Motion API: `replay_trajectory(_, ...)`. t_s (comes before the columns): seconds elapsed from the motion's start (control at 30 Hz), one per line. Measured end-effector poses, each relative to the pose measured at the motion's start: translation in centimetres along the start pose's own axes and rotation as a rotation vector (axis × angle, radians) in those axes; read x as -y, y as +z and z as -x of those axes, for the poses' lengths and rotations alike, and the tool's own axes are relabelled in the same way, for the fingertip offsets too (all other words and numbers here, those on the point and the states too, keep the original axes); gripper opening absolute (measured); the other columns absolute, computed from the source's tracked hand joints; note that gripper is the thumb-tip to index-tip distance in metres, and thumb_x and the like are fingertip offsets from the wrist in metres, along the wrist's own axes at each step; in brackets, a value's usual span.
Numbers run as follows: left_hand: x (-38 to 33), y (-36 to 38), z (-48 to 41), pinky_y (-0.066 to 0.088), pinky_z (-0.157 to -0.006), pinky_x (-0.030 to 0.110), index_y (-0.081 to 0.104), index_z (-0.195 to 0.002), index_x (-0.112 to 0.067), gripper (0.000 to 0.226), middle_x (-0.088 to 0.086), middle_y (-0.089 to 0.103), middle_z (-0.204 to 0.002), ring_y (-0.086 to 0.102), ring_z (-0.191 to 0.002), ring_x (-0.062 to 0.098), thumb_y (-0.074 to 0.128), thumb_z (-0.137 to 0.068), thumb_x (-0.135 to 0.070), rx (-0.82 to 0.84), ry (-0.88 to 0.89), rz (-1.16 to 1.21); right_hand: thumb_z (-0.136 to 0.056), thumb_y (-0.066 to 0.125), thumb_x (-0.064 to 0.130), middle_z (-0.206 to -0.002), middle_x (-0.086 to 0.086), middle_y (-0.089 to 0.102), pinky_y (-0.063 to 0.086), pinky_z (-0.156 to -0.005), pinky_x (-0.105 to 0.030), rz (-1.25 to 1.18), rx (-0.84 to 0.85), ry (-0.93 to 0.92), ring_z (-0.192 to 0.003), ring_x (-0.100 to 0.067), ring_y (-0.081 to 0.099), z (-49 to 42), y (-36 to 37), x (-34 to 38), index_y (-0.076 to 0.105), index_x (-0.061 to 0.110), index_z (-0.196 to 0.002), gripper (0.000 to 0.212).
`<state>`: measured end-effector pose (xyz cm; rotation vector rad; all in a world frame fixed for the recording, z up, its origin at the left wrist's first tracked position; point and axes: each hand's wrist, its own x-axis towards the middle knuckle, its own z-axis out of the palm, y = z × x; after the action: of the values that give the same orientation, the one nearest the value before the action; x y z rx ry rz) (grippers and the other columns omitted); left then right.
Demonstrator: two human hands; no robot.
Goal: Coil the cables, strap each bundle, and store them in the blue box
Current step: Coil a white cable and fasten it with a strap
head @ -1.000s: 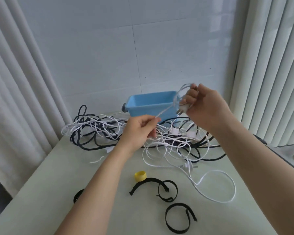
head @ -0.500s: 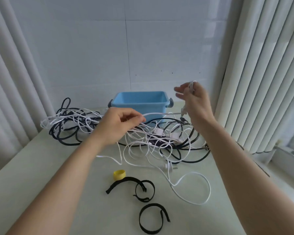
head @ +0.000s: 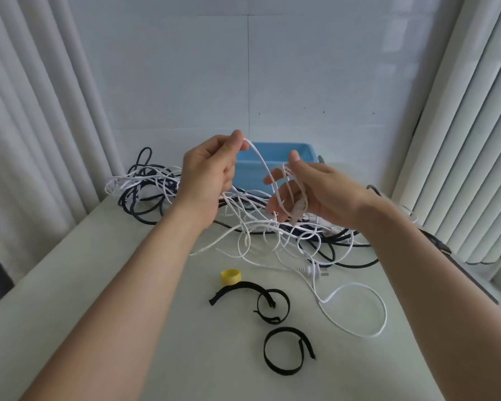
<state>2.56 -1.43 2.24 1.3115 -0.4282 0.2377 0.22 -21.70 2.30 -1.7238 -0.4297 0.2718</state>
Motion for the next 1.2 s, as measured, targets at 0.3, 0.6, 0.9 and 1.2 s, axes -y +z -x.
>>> replay_trajectory(0.3, 2.0, -0.3, -0.1, 0.020, -0.043, 0.020, 0.069, -0.085, -0.016, 0.024, -0.008, 0.028, -0.052, 0.021, -0.046, 0.009, 0.060, -0.100, -0.031, -0.020, -0.063, -0.069, -0.099, 0.051, 0.026, -0.061, -0.002, 0.024, 0.035, -0.053, -0.027, -0.056, 0.144, -0.082, -0.048, -0.015, 0.027, -0.1, 3.1, 0.2, 0.060, 0.004, -0.101, 0.024)
replay_trajectory(0.6, 2.4, 0.4, 0.5, 0.040, -0.056, 0.027, 0.070, -0.104, -0.023, 0.055, 0.006, 0.068, -0.087, 0.063, -0.070, 0.017, 0.049, -0.086, -0.070, 0.474, -0.261, -0.077, -0.104, 0.036, 0.036, -0.050, 0.007, 0.021, 0.036, -0.050, -0.027, -0.515, 0.048, -0.098, -0.037, -0.010, 0.023, -0.6, 2.5, 0.7, 0.049, 0.013, -0.086, 0.032)
replay_trajectory(0.9, 3.2, 1.2, 1.3, 0.016, -0.050, 0.031, 0.070, -0.092, -0.025, 0.029, 0.004, 0.040, -0.067, 0.029, -0.046, 0.012, 0.051, -0.099, -0.046, 0.401, -0.226, -0.225, -0.107, 0.037, 0.026, -0.082, -0.002, 0.071, 0.050, -0.056, -0.024, -0.911, -0.187, -0.257, -0.039, -0.008, 0.036, -0.9, 1.4, 1.4, 0.049, 0.014, -0.089, 0.024)
replay_trajectory(1.2, 3.2, 0.6, 0.9, 0.036, -0.061, 0.029, 0.078, -0.094, -0.030, 0.019, 0.006, 0.056, -0.064, 0.043, -0.058, 0.010, 0.062, -0.098, -0.039, 0.555, -0.115, -0.796, -0.104, 0.049, 0.014, -0.124, -0.015, 0.066, 0.048, -0.066, -0.037, -0.585, -0.766, -0.351, -0.053, -0.021, 0.060, -0.5, -2.8, 1.2, 0.052, 0.004, -0.111, 0.013)
